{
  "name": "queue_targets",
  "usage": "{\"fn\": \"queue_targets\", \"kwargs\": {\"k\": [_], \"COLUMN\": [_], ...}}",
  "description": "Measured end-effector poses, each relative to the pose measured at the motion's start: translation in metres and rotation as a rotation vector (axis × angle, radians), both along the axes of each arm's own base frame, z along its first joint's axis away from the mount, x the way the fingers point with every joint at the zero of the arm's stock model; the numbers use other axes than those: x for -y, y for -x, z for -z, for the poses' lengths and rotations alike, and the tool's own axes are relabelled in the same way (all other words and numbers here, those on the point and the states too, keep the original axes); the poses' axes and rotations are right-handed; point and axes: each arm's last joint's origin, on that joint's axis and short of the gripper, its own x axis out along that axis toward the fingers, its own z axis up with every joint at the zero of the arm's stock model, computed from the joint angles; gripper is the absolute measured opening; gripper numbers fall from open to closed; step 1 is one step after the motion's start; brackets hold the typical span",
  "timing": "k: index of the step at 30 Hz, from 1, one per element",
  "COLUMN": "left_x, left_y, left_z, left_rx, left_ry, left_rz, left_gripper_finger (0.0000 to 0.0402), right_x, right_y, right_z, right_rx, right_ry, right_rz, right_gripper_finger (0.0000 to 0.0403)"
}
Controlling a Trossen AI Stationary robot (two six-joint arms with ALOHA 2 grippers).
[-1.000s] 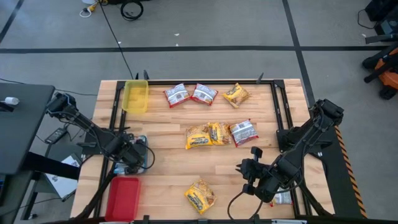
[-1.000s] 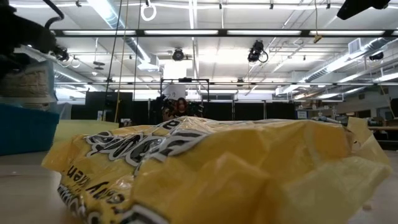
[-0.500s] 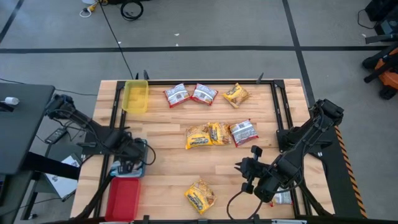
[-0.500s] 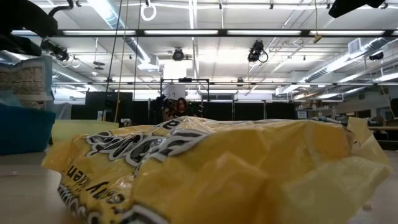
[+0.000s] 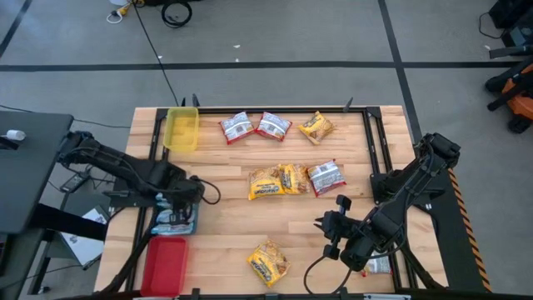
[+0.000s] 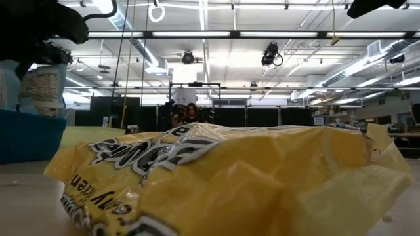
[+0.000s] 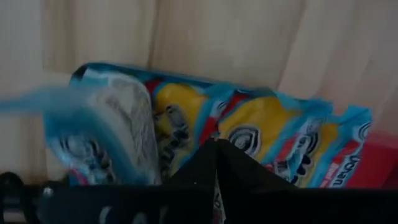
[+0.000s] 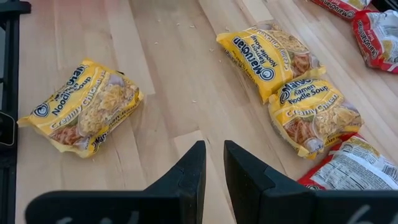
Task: Sort Maruchan noodles
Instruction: Adjust the blue noodle packs in the blue bin
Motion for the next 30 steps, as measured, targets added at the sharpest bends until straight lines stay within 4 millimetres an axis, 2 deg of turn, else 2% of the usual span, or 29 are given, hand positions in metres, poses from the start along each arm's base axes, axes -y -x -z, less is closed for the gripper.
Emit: {"fn": "queue_targets", "kwargs": {"k": [5, 10, 17, 27, 30], "left_x": [-0.003, -0.005, 0.004, 0.023, 0.028], "left_y": [0.004, 0.001, -0.007, -0.007, -0.008], "left_z": [0.000, 0.001, 0.017, 0.037, 0.042], "left_rx": [-0.043, 0.018, 0.101, 0.066, 0.044], "left_ry": [-0.036, -0.130, -0.062, -0.165, -0.181], "left_rz": [-0.061, -0.050, 0.019, 0.084, 0.096], "left_gripper_finger": [0.0039, 0.0068, 0.0074, 0.0075, 0.0087], "right_x": [0.000, 0.000, -0.001, 0.010, 0.011], "right_y": [0.000, 0.000, 0.002, 0.013, 0.014], "right_z": [0.000, 0.000, 0.001, 0.041, 0.045], "right_rx": [0.000, 0.000, 0.002, -0.061, -0.054], "right_ry": [0.000, 0.000, -0.017, -0.039, -0.055], "right_rz": [0.000, 0.000, 0.008, 0.095, 0.112], "right_gripper_finger": [0.0063, 0.0063, 0.0063, 0.0063, 0.0063]}}
